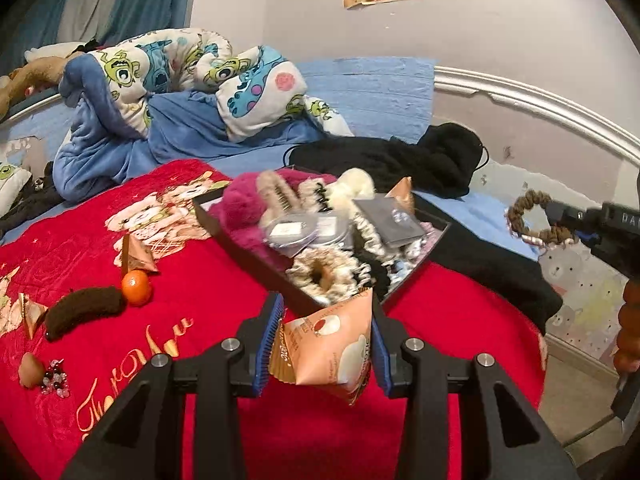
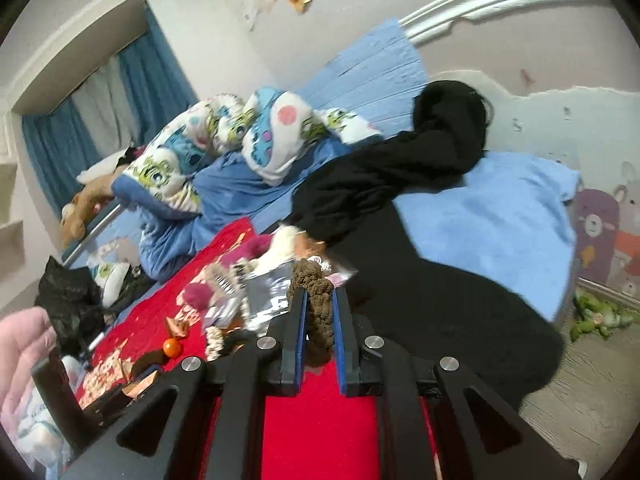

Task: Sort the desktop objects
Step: 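Carry the packet with the left tool while the right tool carries the scrunchie toward the tray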

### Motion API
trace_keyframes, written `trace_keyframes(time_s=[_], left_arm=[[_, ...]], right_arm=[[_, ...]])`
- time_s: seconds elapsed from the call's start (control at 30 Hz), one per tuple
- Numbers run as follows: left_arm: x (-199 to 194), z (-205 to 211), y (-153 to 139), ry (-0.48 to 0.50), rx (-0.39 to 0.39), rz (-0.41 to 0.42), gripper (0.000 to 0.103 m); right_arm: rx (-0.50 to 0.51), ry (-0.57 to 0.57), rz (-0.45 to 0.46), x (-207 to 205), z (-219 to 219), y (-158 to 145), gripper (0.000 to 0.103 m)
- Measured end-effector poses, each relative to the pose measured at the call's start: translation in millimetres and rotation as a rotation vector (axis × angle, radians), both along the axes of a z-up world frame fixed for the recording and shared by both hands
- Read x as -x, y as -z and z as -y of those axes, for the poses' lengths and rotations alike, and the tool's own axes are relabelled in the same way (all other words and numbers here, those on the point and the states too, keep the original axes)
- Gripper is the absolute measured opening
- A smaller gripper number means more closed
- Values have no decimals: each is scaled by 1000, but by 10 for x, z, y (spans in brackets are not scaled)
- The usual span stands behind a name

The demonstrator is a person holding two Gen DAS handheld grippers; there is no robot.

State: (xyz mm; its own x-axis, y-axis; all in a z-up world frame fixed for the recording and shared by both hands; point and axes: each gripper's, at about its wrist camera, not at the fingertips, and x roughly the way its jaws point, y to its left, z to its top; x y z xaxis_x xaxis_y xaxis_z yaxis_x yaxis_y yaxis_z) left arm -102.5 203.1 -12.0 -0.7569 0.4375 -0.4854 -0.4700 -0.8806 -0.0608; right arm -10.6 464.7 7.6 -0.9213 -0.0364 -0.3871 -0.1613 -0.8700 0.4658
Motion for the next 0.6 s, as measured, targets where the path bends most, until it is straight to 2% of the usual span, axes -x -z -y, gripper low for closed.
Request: trace_keyframes(time_s=[0.13, 0.6], left_arm=[[7, -10, -92, 15, -65, 32, 41], [-58, -248, -223, 31, -70, 50, 42]], right_arm=[[-5, 8, 9, -113, -92, 11, 12], [-14, -95, -16, -169, 114, -94, 12]])
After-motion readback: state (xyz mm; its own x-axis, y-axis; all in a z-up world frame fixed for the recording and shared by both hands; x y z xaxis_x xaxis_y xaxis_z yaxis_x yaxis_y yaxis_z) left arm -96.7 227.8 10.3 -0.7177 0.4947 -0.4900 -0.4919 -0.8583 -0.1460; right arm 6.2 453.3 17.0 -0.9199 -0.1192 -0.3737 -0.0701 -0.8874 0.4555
